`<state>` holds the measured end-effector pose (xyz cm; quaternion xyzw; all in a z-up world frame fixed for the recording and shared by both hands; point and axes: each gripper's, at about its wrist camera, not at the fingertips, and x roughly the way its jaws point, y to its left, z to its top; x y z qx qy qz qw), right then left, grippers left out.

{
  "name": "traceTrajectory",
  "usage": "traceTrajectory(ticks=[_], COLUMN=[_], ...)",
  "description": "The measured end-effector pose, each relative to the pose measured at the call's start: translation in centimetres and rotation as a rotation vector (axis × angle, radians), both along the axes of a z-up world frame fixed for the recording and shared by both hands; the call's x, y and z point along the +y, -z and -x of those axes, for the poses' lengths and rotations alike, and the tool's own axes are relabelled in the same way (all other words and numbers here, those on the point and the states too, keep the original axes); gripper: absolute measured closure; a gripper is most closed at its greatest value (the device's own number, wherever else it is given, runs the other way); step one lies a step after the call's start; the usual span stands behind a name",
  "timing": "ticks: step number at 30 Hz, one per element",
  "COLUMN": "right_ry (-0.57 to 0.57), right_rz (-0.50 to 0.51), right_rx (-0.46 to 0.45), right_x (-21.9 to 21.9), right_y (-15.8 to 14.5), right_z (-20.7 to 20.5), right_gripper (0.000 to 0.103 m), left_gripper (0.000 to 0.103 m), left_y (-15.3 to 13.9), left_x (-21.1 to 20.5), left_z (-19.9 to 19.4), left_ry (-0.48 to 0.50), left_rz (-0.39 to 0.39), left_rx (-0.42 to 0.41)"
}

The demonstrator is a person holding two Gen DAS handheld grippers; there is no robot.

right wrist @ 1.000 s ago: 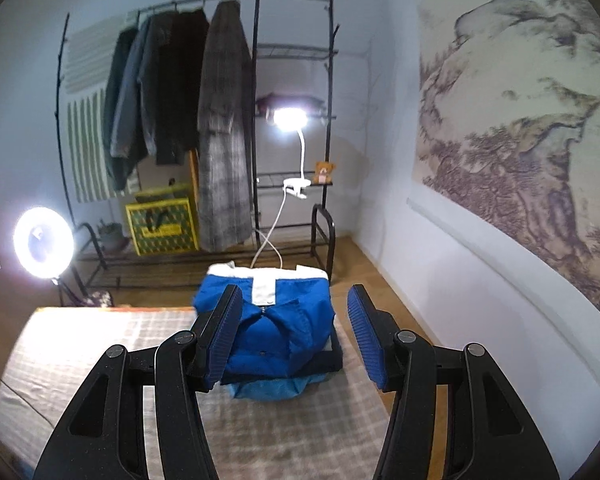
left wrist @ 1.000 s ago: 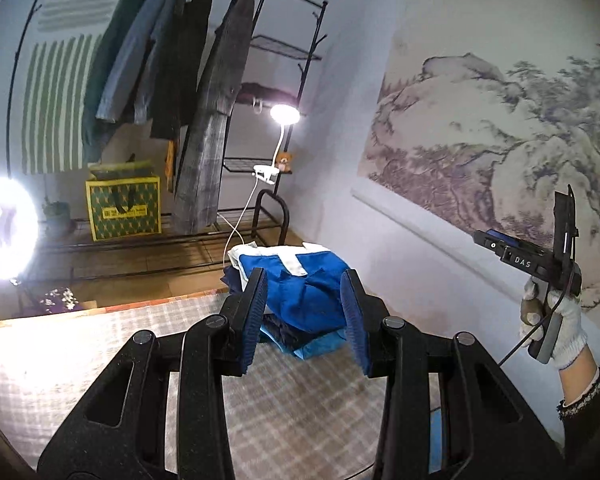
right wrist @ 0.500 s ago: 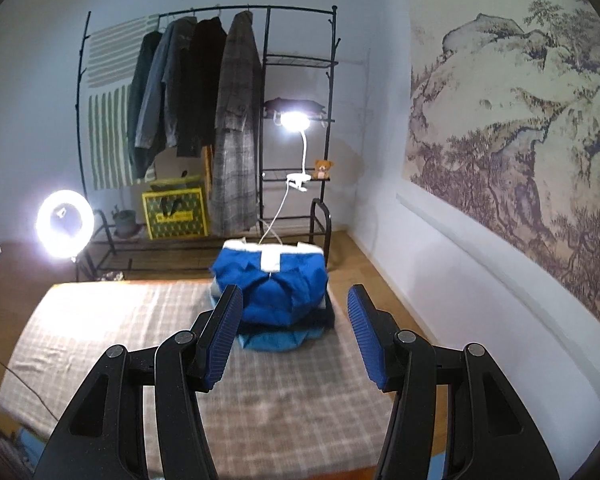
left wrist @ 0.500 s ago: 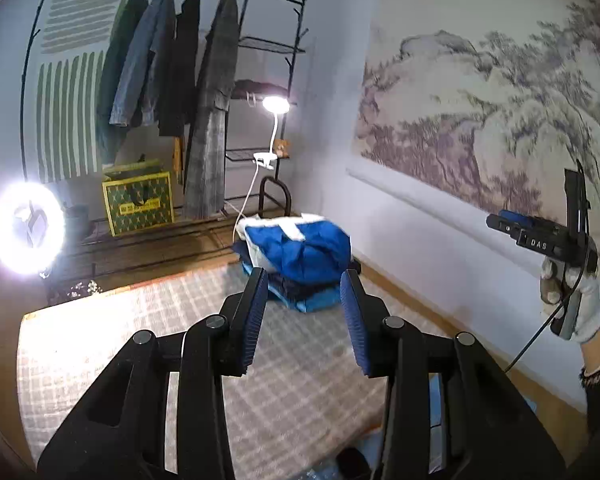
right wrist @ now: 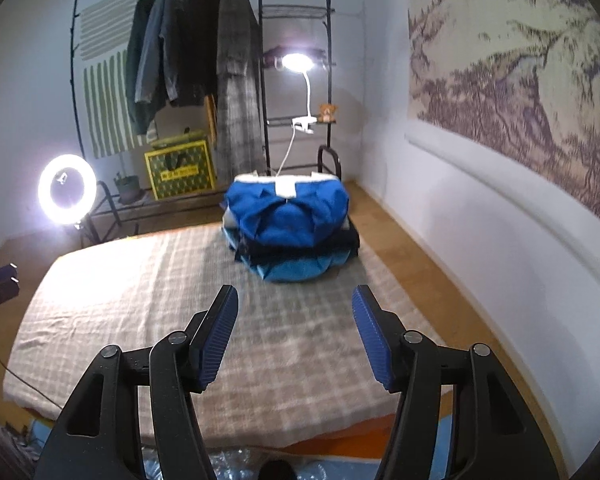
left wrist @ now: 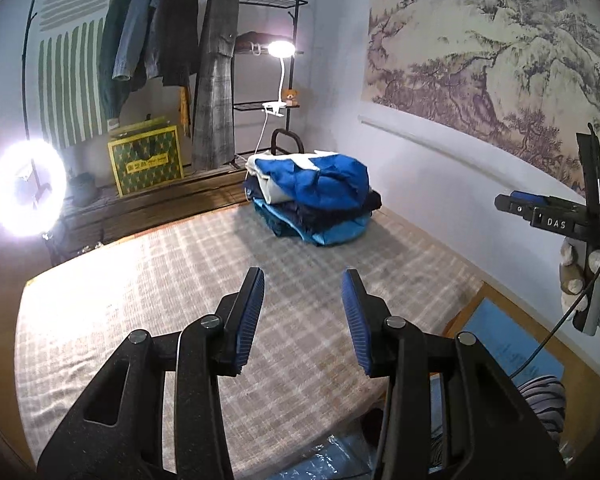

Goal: Fold large clothes

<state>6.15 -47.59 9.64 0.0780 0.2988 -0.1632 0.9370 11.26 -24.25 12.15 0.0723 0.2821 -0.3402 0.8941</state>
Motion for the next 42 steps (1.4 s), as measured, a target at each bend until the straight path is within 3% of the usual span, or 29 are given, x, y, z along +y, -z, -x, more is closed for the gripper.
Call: traceTrajectory(ticks=[2,4,8,11,15,29,42], right_ry=[0.007,0.014,0.028,0.033,0.04,0.067,0.1], right_rz=[0.015,0.033,0.052,0.049,0.06,0.046,0.048], right_rx=[0.009,0.015,0.003,-0.011,-0.023,-0.018,-0.036], right_x=[0.5,0.9,1.8,2.2,2.4,2.9,2.4], right_y=[1.0,1.8,2.9,3.3,3.8,7.8,7.7], right_z=[0.0,-0.1,-0.4,-0.7,-1.5,-4.2,-4.2], right_gripper=[0.044,0.036,0.034,0.023,0.022,0.021,0.02], left_gripper=[0.05,0.046,0.034,0.02,0.006,0.0,0.0], left_y=[0.7,1.3,2.3,2.9,3.6,6.0,7.4], left_x=[-0.2,-0.4,-0.6,-0.8,-0.6,-1.6,-1.8], left_z=[0.3,0.6,0.5,0.3,-0.5,-2.7,-3.0], left_ry=[-0.012,-0.014,-0.008,-0.016,-0.045,-0.078,-0.112], left_rz=[-0.017,-0.021,0.014,0.031,0.041,-0.027,-0.043], left_rx=[-0.029,-0.045,-0.033,-0.05,-0.075,-0.068,-0.039])
